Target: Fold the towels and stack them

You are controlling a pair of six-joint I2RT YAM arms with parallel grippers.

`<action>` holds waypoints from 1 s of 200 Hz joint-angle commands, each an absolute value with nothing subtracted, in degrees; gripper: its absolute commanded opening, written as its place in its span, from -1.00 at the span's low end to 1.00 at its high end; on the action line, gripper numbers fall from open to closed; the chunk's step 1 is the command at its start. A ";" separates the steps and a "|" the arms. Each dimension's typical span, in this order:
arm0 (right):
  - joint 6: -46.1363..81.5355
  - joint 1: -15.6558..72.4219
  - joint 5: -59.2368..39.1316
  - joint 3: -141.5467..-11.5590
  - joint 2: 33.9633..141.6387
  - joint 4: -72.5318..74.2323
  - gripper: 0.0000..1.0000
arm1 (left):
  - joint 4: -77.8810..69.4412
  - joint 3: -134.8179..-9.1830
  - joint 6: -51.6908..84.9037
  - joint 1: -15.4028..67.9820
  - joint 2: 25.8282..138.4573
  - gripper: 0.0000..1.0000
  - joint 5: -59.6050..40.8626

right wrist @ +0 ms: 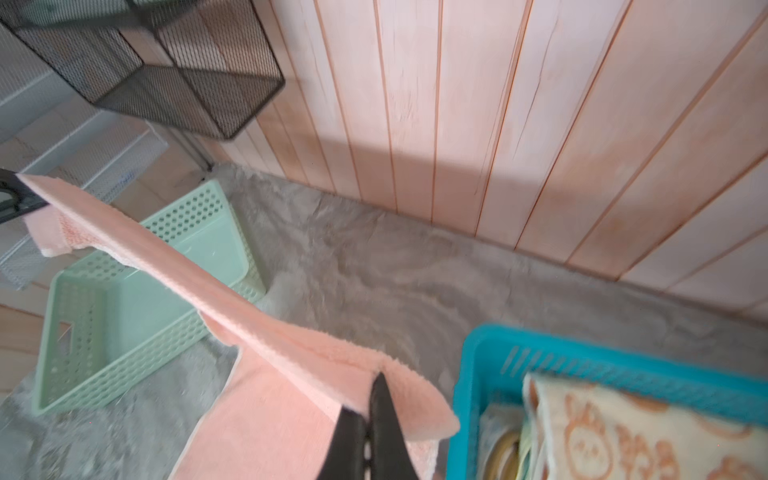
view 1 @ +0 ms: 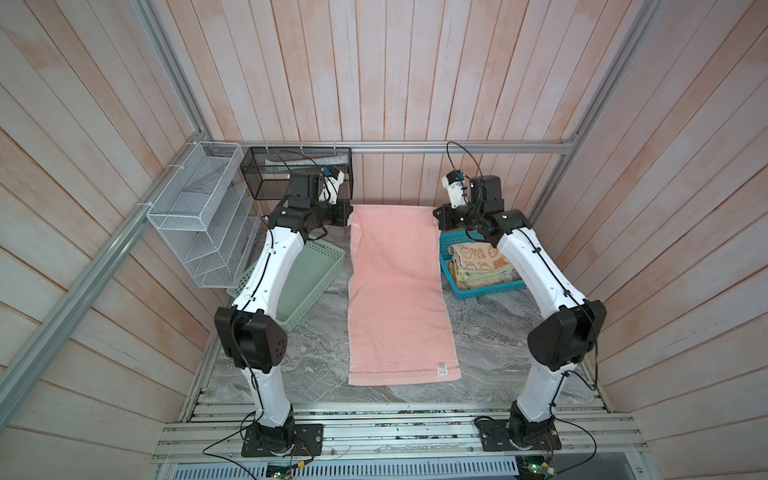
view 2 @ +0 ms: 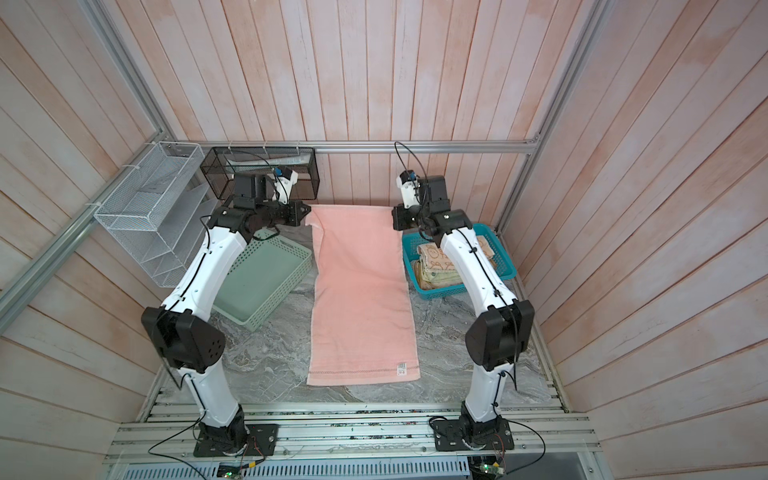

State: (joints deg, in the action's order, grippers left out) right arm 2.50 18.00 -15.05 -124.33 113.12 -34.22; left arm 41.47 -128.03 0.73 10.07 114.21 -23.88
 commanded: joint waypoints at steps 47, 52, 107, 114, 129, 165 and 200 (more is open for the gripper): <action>-3.56 12.99 -12.27 -143.09 125.98 -43.85 -1.00 | 45.50 -142.50 -10.49 2.28 123.26 -1.00 -24.29; -3.53 13.01 -12.43 -138.89 124.05 -42.28 -1.00 | 43.60 -138.12 -10.62 2.28 121.82 -1.00 -24.76; -5.94 13.63 -14.61 -118.11 114.69 -42.99 -1.00 | 37.46 -110.16 -11.89 2.19 110.68 -1.00 -27.16; -5.49 13.70 -14.34 -115.60 113.45 -43.48 -1.00 | 37.35 -107.15 -12.47 2.20 108.94 -1.00 -26.92; -4.49 13.99 -14.22 -108.72 109.56 -42.77 -1.00 | 36.88 -101.03 -13.72 2.21 104.61 -1.00 -26.26; -1.44 14.76 -16.45 -89.54 98.06 -38.47 -1.00 | 38.88 -88.36 -16.57 2.41 93.55 -1.00 -25.07; 1.91 14.85 -18.78 -71.97 88.14 -37.05 -1.00 | 41.27 -74.65 -13.23 6.87 83.26 -1.00 -23.21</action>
State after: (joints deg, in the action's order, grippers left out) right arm -2.11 18.87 -27.40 -81.43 92.27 -33.47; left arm 38.33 -81.67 -15.16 7.88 88.36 -34.46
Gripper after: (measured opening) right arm 0.046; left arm 0.045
